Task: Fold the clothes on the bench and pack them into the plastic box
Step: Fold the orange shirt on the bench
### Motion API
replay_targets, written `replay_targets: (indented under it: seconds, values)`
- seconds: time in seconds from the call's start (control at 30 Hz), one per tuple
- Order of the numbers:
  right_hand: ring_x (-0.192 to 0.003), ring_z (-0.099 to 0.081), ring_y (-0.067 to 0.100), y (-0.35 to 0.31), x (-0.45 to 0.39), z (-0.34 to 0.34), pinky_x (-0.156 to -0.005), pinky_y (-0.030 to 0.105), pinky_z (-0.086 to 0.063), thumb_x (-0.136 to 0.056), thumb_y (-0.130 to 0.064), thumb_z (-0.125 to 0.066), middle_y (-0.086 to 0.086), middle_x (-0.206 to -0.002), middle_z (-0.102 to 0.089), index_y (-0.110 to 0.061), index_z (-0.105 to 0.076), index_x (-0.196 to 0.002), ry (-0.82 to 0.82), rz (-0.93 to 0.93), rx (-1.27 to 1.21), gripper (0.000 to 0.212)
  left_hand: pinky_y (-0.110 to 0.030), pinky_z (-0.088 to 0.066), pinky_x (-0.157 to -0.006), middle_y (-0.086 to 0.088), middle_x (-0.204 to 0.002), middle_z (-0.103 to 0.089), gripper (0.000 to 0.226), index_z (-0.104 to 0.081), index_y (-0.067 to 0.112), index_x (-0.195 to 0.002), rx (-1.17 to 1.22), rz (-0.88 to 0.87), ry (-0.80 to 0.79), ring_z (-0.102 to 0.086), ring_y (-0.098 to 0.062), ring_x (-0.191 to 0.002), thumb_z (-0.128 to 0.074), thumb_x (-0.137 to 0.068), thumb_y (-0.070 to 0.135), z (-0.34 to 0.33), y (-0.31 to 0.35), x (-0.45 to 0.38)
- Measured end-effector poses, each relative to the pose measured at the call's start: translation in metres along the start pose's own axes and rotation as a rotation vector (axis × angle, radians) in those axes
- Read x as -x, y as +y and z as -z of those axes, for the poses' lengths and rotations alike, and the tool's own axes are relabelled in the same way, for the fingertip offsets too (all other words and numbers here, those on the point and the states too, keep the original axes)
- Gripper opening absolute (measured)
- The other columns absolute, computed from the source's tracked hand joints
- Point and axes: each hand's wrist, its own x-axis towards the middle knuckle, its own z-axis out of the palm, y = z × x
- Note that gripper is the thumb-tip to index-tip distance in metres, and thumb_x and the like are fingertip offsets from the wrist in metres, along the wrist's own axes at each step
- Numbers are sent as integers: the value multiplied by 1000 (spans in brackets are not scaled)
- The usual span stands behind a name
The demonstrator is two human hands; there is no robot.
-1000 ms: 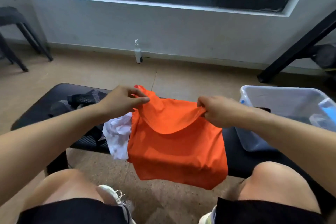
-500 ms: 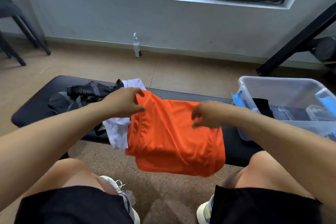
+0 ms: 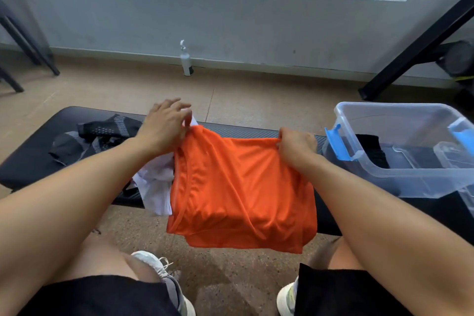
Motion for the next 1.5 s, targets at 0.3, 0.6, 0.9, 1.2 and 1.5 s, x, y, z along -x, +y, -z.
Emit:
replay_targets:
  seconds: [0.3, 0.6, 0.9, 1.2, 1.5]
  values:
    - [-98, -58, 34, -6, -24, 23, -96, 42, -34, -99, -21, -51, 9, -100, -67, -14, -56, -104, 584, -51, -367, 10, -43, -36, -74, -31, -91, -66, 14, -52, 4, -105, 8, 144, 231, -61, -46, -83, -51, -100, 18, 43, -15, -32]
    - [-128, -46, 32, -15, -34, 15, -114, 43, -31, -87, -14, -64, 10, -132, -56, -19, -57, -131, 336, -7, -290, 45, -44, -40, -92, -17, -105, -67, 26, -61, 14, -106, 2, 165, 162, -59, -37, -103, -68, -86, 30, 25, -3, -52]
    - [-77, -65, 19, -34, 39, 36, -64, 27, -48, -67, -40, -90, -4, -82, -71, -24, -69, -86, -539, 361, -22, 32, -32, -39, -80, 13, -98, -55, 55, -61, 34, -104, 22, -432, -487, -47, -12, -96, -78, -61, 63, -15, 54, 38]
    - [-113, -58, 28, -10, 82, 29, -82, 37, -48, -83, -14, -63, 5, -120, -60, -21, -59, -117, -537, 417, 355, 35, -28, -36, -92, 11, -114, -53, 47, -57, 34, -114, -66, -511, -495, -45, -15, -114, -69, -69, 45, -4, 43, 61]
    - [-91, -59, 21, 3, 88, 56, -69, 31, -44, -77, -8, -55, -14, -80, -49, -30, -57, -88, -229, 361, -39, 25, -40, -47, -72, 4, -77, -61, 31, -59, 21, -79, 207, -375, -257, -58, -21, -79, -41, -84, 46, 11, 46, 65]
